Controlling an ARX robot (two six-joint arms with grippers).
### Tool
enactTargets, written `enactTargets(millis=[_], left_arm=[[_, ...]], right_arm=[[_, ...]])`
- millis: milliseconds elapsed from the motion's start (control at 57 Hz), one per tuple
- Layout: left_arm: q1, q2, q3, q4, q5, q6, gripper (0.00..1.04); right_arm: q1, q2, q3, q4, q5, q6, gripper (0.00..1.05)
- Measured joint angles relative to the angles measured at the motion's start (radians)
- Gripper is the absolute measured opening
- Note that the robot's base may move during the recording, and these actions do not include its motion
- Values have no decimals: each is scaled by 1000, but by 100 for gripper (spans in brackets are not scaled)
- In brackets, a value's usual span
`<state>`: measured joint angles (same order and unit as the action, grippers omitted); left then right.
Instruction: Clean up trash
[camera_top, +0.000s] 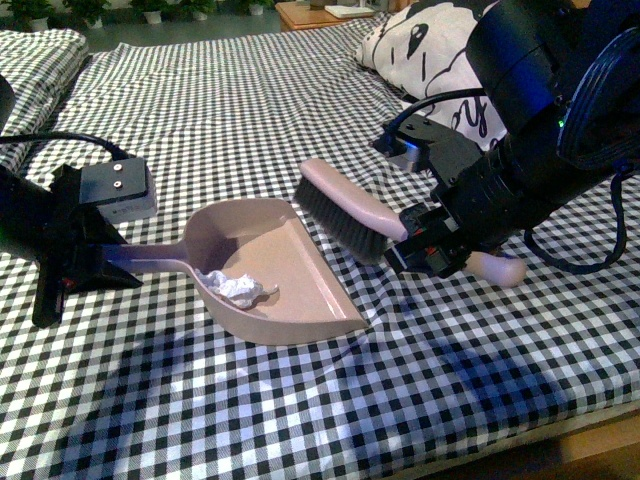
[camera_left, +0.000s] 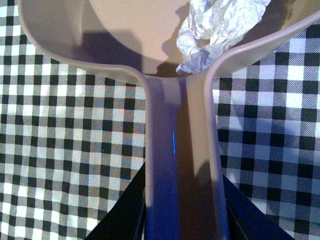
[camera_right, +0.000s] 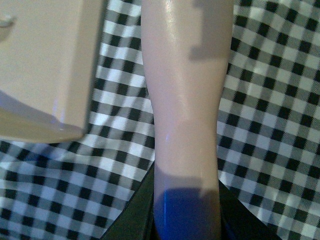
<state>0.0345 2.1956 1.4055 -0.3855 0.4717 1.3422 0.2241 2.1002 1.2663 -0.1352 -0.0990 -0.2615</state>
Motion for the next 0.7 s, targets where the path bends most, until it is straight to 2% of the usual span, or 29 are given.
enactTargets(millis=[228, 369, 702], left_arm=[[2, 0, -2, 47, 76, -53, 27], [10, -21, -22, 169, 164, -152, 27], [49, -108, -100, 354, 243, -328, 27]], right_arm=[[-11, 11, 0, 42, -2, 3, 19], [-6, 10, -10, 81, -17, 12, 19], [-20, -26, -68, 244, 23, 43, 19]])
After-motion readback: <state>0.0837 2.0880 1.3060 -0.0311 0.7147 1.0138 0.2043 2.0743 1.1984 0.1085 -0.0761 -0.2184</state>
